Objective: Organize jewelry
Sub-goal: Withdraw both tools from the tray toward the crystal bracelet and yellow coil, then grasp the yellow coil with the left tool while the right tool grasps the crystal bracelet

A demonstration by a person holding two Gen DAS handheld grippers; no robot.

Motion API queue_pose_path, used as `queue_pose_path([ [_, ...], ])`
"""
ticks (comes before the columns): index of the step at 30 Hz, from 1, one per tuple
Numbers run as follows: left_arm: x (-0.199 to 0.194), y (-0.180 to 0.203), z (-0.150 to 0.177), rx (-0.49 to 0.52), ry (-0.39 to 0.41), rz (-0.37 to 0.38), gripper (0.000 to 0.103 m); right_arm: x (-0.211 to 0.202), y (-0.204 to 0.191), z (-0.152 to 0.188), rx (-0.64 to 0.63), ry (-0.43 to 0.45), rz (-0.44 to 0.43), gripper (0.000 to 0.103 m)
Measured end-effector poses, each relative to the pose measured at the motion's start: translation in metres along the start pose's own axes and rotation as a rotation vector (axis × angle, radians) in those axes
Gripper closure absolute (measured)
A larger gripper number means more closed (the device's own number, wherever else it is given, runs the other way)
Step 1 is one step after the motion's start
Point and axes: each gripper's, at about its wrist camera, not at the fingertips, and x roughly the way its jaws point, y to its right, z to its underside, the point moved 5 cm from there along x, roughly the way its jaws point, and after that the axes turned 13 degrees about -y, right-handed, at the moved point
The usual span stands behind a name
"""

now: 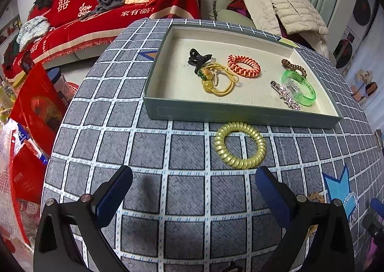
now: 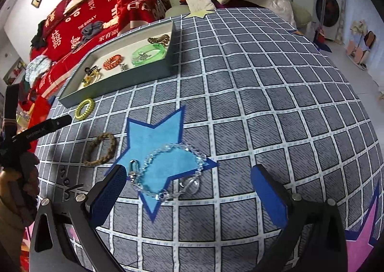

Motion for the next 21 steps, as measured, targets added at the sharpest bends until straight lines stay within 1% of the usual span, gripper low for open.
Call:
queue_pose_path([
  [2, 0.002, 0.002, -0.002, 0.005, 0.001, -0.008, 0.0, 0.002, -0.001, 0.001, -0.016, -0.004, 0.024, 0.006],
  [4, 0.006, 0.005, -0.004, 0.007, -0.003, -0.013, 0.0, 0.004, -0.002, 0.001, -0.021, -0.007, 0.038, 0.014],
  [5, 0.007, 0.005, -0.004, 0.007, -0.005, -0.015, 0.0, 0.006, -0.001, 0.001, -0.019, -0.011, 0.042, 0.017],
  [7, 0.009, 0.008, -0.006, 0.007, -0.007, -0.015, 0.0, 0.01, 0.001, -0.001, -0.013, -0.019, 0.041, 0.03],
  [9, 0.011, 0.01, -0.007, 0.009, -0.007, -0.018, 0.0, 0.014, 0.0, -0.002, -0.017, -0.026, 0.045, 0.036],
  [12, 0.014, 0.013, -0.009, 0.007, -0.013, -0.007, 0.0, 0.018, -0.006, -0.007, -0.064, -0.012, 0.072, 0.04],
  [14, 0.015, 0.015, -0.01, 0.007, -0.013, -0.007, 0.0, 0.02, -0.013, -0.01, -0.11, -0.01, 0.078, 0.04],
  [16, 0.017, 0.019, -0.01, 0.019, -0.016, -0.012, 0.0, 0.024, -0.023, -0.012, -0.188, -0.01, 0.091, 0.04],
  [18, 0.019, 0.023, -0.009, 0.036, -0.015, -0.027, 0.0, 0.028, -0.032, -0.013, -0.271, -0.007, 0.124, 0.04],
  [20, 0.02, 0.029, -0.008, 0.065, -0.008, -0.047, 0.0, 0.029, -0.035, -0.014, -0.3, -0.018, 0.106, 0.041],
  [21, 0.02, 0.031, -0.007, 0.073, -0.006, -0.041, 0.0, 0.029, -0.036, -0.015, -0.305, -0.026, 0.102, 0.042],
])
